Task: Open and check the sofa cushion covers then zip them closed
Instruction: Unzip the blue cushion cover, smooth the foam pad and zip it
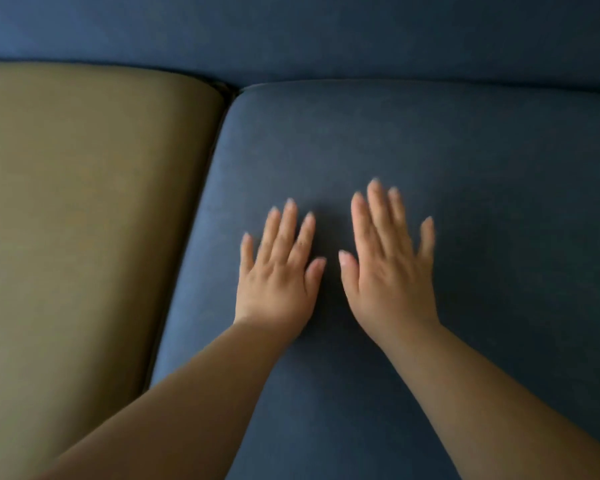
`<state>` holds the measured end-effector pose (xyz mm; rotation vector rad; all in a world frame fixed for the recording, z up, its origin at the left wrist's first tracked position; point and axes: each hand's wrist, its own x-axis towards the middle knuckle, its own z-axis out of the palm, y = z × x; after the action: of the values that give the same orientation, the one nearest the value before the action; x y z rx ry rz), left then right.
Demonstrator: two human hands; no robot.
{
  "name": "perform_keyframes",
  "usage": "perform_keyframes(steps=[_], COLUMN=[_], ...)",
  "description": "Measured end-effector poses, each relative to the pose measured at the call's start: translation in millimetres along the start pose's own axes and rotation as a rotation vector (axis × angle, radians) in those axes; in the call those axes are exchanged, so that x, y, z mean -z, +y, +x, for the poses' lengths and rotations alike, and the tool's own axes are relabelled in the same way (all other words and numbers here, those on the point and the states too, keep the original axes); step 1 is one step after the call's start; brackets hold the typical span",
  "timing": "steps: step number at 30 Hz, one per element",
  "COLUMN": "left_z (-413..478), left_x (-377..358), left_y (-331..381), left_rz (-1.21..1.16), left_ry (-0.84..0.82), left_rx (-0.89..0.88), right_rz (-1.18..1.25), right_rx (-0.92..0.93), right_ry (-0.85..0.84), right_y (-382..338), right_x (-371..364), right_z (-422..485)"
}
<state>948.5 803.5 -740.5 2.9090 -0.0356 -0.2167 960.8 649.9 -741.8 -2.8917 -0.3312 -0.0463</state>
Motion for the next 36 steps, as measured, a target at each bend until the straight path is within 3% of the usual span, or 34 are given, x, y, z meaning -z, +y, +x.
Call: perform_keyframes(steps=[2,3,8,11,13,16,20,24,29,31,33,36], left_z=[-2,1,6,4,10,13,9,14,0,5,5,-2], left_x=[-8,-9,0,-21,-24,-19,-39,-23,-56,-50,-43,-60], left_y=[5,9,48,60,69,98,130,165,208,213,240,282], left_rz=[0.086,0.082,-0.021,0.071,0.062,0.014,0.104,0.047,0.136,0.062,0.016,0.111], left_ry=[-0.13,-0.133,0.04,-0.081,-0.048,0.04,-0.054,0.127,-0.061,0.014,0.082,-0.103], left_rx=[0.058,0.086,-0.1,-0.083,-0.064,-0.185,-0.181,-0.185,-0.242,-0.219,-0.314,-0.363], right_rz=[-0.02,0.009,0.078,-0.005,0.007,-0.045,-0.043,-0.034,-0.043,-0.012,-0.014,-0.042], right_rx=[-0.004,-0.022,-0.105,-0.099,-0.103,-0.153,-0.202,-0.242,-0.29,-0.299,-0.343,-0.417], right_ry=[-0.152,-0.146,0.123,-0.047,-0.025,0.078,-0.096,0.089,-0.116,-0.039,0.051,-0.112], right_y=[6,7,24,51,65,93,136,159,210,212,229,265], right_x=[-13,-15,8,5,10,27,25,49,45,54,72,67], right_z=[-13,-13,-15,-38,-41,-41,-63,-68,-108,-102,-107,-134])
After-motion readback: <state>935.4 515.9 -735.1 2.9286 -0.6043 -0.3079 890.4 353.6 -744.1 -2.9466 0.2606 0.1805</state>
